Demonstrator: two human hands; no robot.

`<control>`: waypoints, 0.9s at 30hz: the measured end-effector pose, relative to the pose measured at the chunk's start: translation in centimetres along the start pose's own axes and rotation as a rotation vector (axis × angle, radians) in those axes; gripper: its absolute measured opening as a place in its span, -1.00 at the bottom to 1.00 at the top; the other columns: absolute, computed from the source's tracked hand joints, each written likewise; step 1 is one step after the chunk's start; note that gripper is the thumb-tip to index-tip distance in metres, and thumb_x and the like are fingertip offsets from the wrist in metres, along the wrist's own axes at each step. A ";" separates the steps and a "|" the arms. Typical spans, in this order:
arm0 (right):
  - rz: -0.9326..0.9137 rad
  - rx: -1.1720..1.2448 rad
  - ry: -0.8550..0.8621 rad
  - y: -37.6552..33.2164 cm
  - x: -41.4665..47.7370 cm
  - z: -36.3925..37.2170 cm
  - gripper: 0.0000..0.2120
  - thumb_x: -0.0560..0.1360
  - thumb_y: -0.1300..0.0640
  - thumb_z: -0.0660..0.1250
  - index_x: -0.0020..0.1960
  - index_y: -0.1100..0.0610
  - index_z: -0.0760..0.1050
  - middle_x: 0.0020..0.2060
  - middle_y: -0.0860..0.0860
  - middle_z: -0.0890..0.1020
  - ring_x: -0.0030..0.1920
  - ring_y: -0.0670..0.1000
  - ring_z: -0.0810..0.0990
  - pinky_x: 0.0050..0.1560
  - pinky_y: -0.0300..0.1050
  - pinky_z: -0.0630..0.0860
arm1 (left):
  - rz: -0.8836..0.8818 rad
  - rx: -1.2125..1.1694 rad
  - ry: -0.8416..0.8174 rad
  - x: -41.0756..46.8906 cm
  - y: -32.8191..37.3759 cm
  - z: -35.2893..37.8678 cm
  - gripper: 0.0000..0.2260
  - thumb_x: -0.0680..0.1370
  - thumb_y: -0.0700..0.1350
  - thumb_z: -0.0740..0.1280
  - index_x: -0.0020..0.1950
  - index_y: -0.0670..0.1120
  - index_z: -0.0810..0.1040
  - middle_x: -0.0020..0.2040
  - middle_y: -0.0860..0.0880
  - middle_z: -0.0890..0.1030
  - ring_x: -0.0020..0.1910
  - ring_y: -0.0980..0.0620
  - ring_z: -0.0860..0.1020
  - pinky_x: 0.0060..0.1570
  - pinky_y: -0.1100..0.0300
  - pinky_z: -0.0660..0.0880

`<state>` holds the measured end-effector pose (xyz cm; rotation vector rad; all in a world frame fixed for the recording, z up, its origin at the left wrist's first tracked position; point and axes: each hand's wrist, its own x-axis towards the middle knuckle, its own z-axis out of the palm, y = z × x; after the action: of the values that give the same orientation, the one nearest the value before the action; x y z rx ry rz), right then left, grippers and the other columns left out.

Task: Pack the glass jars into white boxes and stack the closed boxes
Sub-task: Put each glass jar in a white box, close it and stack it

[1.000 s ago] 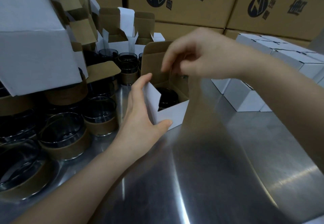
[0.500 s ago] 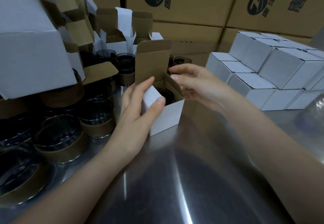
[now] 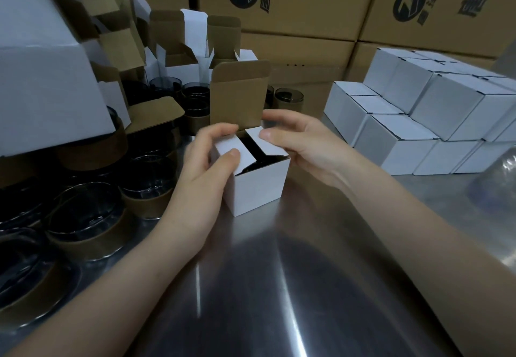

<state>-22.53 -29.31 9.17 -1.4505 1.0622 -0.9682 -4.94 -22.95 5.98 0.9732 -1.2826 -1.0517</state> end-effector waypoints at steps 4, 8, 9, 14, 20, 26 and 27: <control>-0.019 -0.013 -0.002 -0.1 0.0 0.2 -0.68 0.50 0.22 0.42 0.19 -0.08 0.56 -0.03 0.03 0.71 -0.13 -0.06 0.67 -0.20 -0.22 0.56 | 0.048 -0.131 0.066 0.3 0.1 0.1 -0.63 0.40 -0.15 0.31 0.07 0.17 0.26 0.20 0.00 0.55 0.18 0.03 0.58 0.22 -0.03 0.51; -0.078 -0.055 -0.002 -0.3 -0.3 0.5 -0.66 0.51 0.26 0.38 0.20 -0.07 0.58 -0.13 -0.08 0.70 -0.18 -0.13 0.64 -0.23 -0.28 0.52 | 0.038 -0.180 0.035 0.5 0.0 0.1 -0.41 0.40 -0.17 0.30 0.30 0.27 0.17 0.18 0.00 0.62 0.15 0.05 0.60 0.13 0.10 0.50; -0.087 -0.063 -0.001 -0.3 -0.4 0.6 -0.67 0.52 0.27 0.37 0.17 -0.07 0.59 -0.13 -0.09 0.69 -0.18 -0.13 0.64 -0.25 -0.29 0.51 | 0.036 -0.179 0.011 0.6 0.0 0.0 -0.38 0.41 -0.18 0.29 0.35 0.28 0.18 0.17 -0.01 0.62 0.15 0.04 0.61 0.11 0.13 0.51; -0.059 -0.068 0.001 -0.3 -0.7 0.6 -0.74 0.55 0.22 0.35 0.18 -0.05 0.59 0.05 0.04 0.68 -0.03 -0.03 0.65 -0.07 -0.18 0.58 | 0.058 -0.140 -0.037 0.4 0.0 -0.1 -0.56 0.49 -0.23 0.25 0.27 0.19 0.42 0.17 -0.01 0.61 0.17 0.00 0.59 0.07 0.12 0.54; -0.054 -0.096 0.024 -0.3 -0.9 0.6 -0.75 0.62 0.22 0.24 0.05 -0.03 0.65 0.01 0.00 0.67 -0.02 0.03 0.59 -0.09 -0.17 0.50 | 0.013 -0.078 0.005 0.4 0.1 0.0 -0.77 0.46 -0.12 0.29 0.07 0.14 0.51 0.13 -0.07 0.57 0.12 -0.09 0.58 0.08 -0.04 0.54; 0.002 -0.083 0.011 -0.8 -1.0 0.5 -0.58 0.58 0.31 0.11 -0.05 -0.04 0.69 0.04 -0.03 0.68 0.06 0.03 0.60 -0.13 -0.24 0.53 | -0.035 -0.099 0.016 0.4 -0.3 -0.1 -0.84 0.44 -0.04 0.31 -0.02 0.16 0.53 0.05 0.08 0.62 0.00 0.13 0.62 -0.17 0.27 0.53; 0.006 -0.081 0.000 -0.9 -1.0 0.5 -0.61 0.57 0.28 0.13 -0.05 -0.03 0.69 0.06 -0.01 0.68 0.07 0.04 0.59 -0.15 -0.27 0.51 | -0.045 -0.111 0.021 0.4 -0.3 -0.1 -0.85 0.43 -0.05 0.30 -0.03 0.15 0.55 0.03 0.09 0.63 -0.02 0.14 0.62 -0.18 0.28 0.53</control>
<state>-22.24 -28.16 9.94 -1.5120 1.1160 -0.9308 -4.91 -23.43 5.79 0.9301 -1.1771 -1.1321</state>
